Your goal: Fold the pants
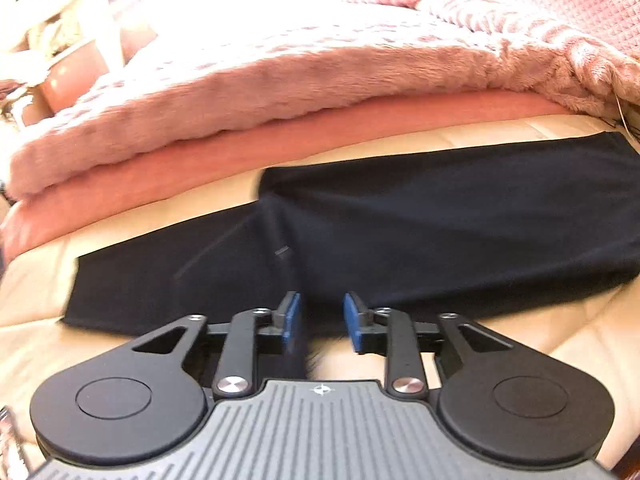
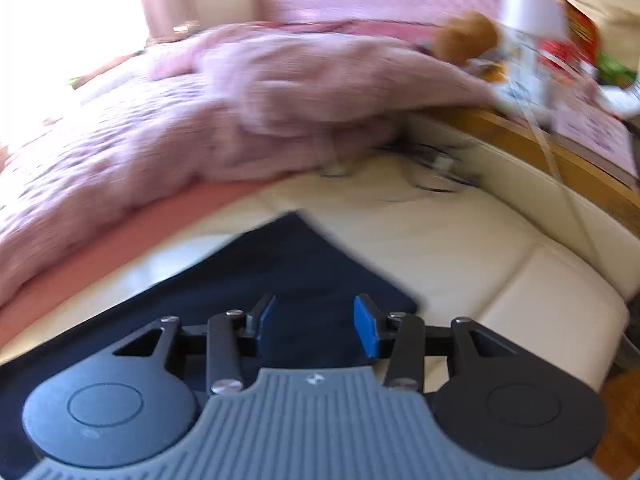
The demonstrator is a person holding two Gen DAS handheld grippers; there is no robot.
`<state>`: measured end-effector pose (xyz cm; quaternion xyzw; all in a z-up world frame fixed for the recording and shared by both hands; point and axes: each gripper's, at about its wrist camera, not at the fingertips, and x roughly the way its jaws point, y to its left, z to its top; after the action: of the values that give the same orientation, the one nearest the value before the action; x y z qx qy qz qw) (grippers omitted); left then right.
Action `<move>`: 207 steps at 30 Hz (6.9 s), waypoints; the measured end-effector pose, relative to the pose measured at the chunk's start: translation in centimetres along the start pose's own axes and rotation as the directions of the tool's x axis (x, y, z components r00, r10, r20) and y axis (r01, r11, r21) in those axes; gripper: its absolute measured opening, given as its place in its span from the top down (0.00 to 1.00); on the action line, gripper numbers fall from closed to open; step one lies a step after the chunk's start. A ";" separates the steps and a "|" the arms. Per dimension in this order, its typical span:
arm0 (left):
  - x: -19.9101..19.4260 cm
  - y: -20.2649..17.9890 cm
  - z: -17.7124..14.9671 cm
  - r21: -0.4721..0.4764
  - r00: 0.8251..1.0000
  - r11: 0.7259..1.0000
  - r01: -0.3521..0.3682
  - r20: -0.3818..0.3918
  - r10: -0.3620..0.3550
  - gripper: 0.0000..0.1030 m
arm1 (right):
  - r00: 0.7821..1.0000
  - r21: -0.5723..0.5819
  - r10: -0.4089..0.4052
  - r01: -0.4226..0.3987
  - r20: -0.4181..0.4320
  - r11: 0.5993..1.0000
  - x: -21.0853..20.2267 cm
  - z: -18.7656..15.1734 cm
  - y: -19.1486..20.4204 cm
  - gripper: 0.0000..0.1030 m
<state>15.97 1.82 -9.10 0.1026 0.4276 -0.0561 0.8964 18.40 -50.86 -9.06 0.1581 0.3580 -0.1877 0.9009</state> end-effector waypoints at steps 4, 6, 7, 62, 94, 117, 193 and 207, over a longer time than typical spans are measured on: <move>-1.1 1.7 -3.2 -0.003 0.999 0.999 -0.044 -0.028 0.043 0.48 | 0.989 -0.115 0.145 -0.145 -0.015 0.983 -2.4 -2.9 5.7 0.61; -1.1 2.1 -4.3 -0.022 0.998 0.999 -0.034 -0.056 0.032 0.47 | 0.977 -0.174 0.212 -0.215 -0.035 0.961 -3.2 -5.1 8.5 0.61; -1.0 2.2 -4.9 -0.027 0.997 0.999 -0.034 -0.063 0.033 0.44 | 0.970 -0.196 0.240 -0.244 -0.048 0.950 -3.4 -6.2 9.8 0.61; 12.0 29.1 7.7 -0.357 0.969 0.913 -0.196 -0.216 0.124 0.92 | 0.979 -0.555 0.093 -0.181 -0.184 0.812 2.6 -11.3 18.7 0.57; 8.5 30.2 -1.9 -0.844 0.992 0.525 -0.111 -0.122 0.014 0.99 | 0.980 -0.735 0.009 -0.154 -0.197 0.660 -5.4 -13.6 14.6 0.57; 5.9 30.7 -1.1 -0.751 0.983 0.639 -0.165 -0.182 0.041 1.00 | 0.965 -0.780 0.111 -0.258 -0.238 0.571 -5.0 -13.8 17.1 1.00; 2.8 28.1 -6.9 -0.847 0.989 0.529 -0.043 -0.111 -0.098 0.72 | 0.744 -0.638 0.387 -0.668 -0.545 0.384 -3.8 -17.7 30.4 0.91; 5.1 31.3 -9.0 -0.951 1.000 0.307 0.030 0.026 -0.017 0.62 | 0.805 -0.533 0.369 -0.586 -0.464 0.610 0.5 -15.8 29.9 0.77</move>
<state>18.25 34.28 -14.32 -0.4511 0.3751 0.1926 0.7866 22.93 -18.04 -15.89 -0.0488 0.4796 0.2272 0.8462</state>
